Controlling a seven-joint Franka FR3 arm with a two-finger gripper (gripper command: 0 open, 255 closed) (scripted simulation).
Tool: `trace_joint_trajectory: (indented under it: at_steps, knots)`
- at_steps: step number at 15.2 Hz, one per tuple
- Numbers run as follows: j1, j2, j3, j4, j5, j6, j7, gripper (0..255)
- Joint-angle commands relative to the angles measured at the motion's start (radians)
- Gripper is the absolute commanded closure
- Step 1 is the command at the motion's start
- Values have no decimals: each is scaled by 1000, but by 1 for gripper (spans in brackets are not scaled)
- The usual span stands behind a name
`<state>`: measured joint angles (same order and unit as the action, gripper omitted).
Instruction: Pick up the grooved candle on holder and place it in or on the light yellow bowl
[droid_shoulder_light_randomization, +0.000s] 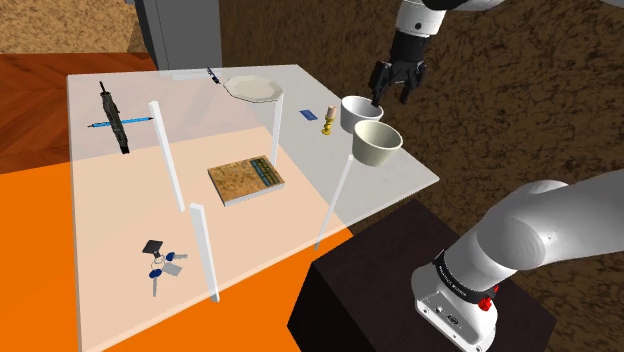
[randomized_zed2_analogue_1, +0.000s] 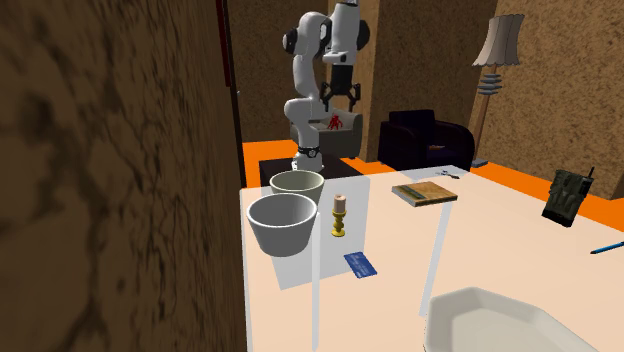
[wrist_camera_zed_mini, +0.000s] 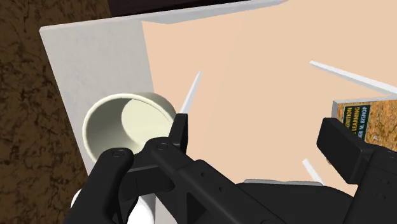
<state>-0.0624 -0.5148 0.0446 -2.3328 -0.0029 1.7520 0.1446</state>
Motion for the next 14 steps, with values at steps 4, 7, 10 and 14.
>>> trace_joint_trajectory:
  at_steps: [4,7,10,14]
  knots:
    - [-22,173,-18,54,-15,129,-3,0]
    - [-32,281,-27,104,-21,192,-4,0]
    - [-42,390,-37,165,-25,245,-5,0]
    - [-55,537,-49,263,-27,300,-7,0]
